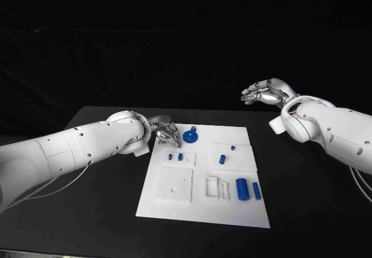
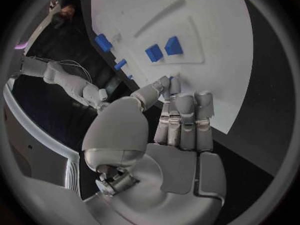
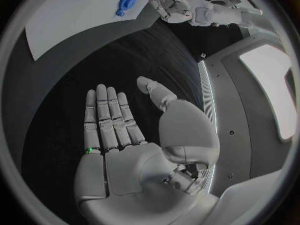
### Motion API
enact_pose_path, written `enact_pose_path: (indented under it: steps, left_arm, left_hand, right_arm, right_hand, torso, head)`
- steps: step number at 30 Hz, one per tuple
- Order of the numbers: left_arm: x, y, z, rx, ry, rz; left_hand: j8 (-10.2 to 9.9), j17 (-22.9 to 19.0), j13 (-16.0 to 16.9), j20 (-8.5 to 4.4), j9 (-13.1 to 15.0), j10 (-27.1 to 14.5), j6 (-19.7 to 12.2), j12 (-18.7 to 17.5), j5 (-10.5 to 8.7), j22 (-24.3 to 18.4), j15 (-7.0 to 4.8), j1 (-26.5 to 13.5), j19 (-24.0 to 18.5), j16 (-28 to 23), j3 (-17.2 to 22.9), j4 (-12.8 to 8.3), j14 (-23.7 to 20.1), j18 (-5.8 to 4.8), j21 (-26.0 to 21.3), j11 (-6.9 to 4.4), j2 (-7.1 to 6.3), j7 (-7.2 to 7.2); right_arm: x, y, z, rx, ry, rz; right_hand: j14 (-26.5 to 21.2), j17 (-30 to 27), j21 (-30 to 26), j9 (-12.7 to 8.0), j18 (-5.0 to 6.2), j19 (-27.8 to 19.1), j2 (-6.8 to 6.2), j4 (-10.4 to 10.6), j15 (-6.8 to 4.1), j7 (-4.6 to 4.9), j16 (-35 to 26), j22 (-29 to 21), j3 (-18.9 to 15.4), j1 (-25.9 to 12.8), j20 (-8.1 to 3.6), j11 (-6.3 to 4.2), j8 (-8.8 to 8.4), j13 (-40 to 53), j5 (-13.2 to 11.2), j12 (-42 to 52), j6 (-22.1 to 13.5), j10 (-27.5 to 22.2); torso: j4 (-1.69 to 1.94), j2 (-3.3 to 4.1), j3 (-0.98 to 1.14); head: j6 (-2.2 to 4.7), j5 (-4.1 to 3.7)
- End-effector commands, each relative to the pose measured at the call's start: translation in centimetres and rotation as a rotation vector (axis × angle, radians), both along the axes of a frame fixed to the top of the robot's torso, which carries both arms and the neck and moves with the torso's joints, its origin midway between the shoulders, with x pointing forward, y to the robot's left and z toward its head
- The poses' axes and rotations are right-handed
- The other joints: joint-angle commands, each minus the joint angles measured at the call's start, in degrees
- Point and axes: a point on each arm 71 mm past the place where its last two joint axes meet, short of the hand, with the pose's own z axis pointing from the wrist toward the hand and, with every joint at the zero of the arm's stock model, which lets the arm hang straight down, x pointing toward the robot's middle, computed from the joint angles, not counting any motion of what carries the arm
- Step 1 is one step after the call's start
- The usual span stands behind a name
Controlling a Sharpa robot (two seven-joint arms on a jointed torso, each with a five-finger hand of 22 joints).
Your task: Assemble the parts on the task board
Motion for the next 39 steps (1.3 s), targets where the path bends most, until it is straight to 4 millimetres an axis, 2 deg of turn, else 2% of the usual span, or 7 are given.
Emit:
enact_pose_path:
  steps: [1,18,39]
  left_arm:
    - [-0.38,0.01,-1.10,0.018,0.069,-0.004]
    - [-0.30,0.16,-1.13,0.019,0.073,0.005]
    - [-0.33,0.20,-1.30,0.038,0.094,0.008]
  left_hand:
    - [-0.3,-0.1,0.0,-1.08,-0.2,-0.3,-1.0,-0.5,0.07,0.8,0.36,0.0,-0.2,0.3,0.3,0.5,-0.1,2.85,0.3,0.23,0.69,0.02]
    - [-1.2,0.0,0.1,-0.77,-1.0,-0.4,-3.0,-1.5,0.10,1.0,0.61,-0.4,-0.5,0.6,1.2,2.4,-0.4,3.02,0.5,0.49,1.57,0.84]
    - [-0.9,0.0,0.3,-0.77,-1.0,-0.1,-2.8,-1.6,0.24,1.0,0.54,-0.4,-0.5,0.7,1.4,2.6,-0.4,3.11,0.6,0.41,1.76,0.75]
  right_arm:
    - [-0.04,0.07,0.05,-0.004,-0.006,0.015]
    - [-0.06,0.06,0.05,-0.004,-0.005,0.016]
    - [-0.09,0.03,0.06,-0.004,-0.005,0.016]
  right_hand:
    - [-0.2,-0.1,-0.2,-0.1,0.35,-0.3,-0.16,0.1,0.38,0.04,-0.2,0.1,-0.3,0.3,0.05,0.09,-0.24,0.0,0.0,-0.2,-0.2,0.1]
    - [-0.2,-0.1,-0.3,-0.1,0.36,-0.3,-0.18,0.1,0.39,0.06,-0.2,0.1,-0.4,0.2,0.07,0.11,-0.24,0.0,0.1,-0.3,-0.2,0.1]
    - [-0.2,-0.2,-0.3,-0.1,0.36,-0.4,-0.15,0.1,0.39,0.06,-0.2,0.1,-0.5,0.1,0.07,0.11,-0.24,0.0,0.2,-0.3,-0.2,0.1]
  torso:
    - [0.02,0.01,-0.02]
    - [0.01,0.00,-0.04]
    - [-0.03,0.01,-0.04]
  head:
    - [-0.03,-0.04]
    - [-0.05,0.05]
    - [-0.12,0.11]
